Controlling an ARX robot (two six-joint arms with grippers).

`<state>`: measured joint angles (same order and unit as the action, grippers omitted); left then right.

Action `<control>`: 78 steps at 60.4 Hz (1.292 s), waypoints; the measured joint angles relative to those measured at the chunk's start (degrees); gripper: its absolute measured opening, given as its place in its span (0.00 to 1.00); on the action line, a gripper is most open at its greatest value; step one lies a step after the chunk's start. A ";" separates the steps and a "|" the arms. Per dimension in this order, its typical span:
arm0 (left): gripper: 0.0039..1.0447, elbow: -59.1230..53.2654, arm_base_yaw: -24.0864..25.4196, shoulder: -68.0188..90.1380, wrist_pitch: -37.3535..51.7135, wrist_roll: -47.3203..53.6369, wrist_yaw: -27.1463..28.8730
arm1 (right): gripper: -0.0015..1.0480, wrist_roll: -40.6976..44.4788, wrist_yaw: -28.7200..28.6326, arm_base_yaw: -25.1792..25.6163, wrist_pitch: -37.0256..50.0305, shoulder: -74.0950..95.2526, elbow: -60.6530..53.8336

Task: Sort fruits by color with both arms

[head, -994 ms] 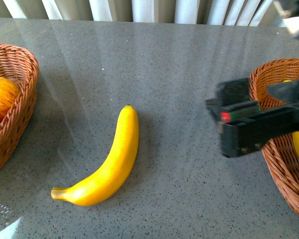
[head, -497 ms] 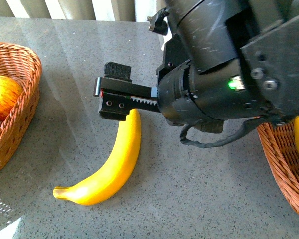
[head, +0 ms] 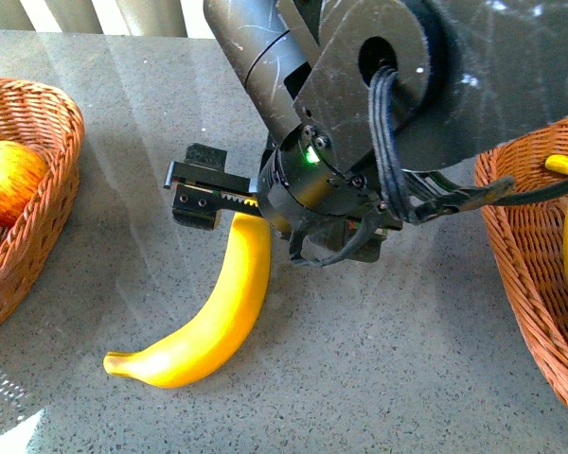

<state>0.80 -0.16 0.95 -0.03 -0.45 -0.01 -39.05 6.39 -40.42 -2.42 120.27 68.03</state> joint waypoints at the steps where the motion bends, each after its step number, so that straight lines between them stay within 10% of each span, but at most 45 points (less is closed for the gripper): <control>1: 0.91 0.00 0.00 0.00 0.00 0.00 0.00 | 0.91 0.02 0.02 -0.09 -0.20 0.31 0.35; 34: 0.91 0.00 0.00 0.00 0.02 0.00 0.00 | 0.91 4.17 1.62 -2.95 -2.99 3.93 4.20; 58: 0.91 0.00 0.00 0.00 0.02 0.00 0.00 | 0.38 4.00 1.79 -2.78 -2.16 3.82 2.69; 78: 0.91 0.00 0.00 0.00 0.02 0.00 0.00 | 0.34 2.99 4.74 -0.96 5.53 -2.01 -4.24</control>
<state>0.80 -0.16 0.95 -0.01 -0.45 -0.01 -36.05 11.14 -41.39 3.11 118.26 63.79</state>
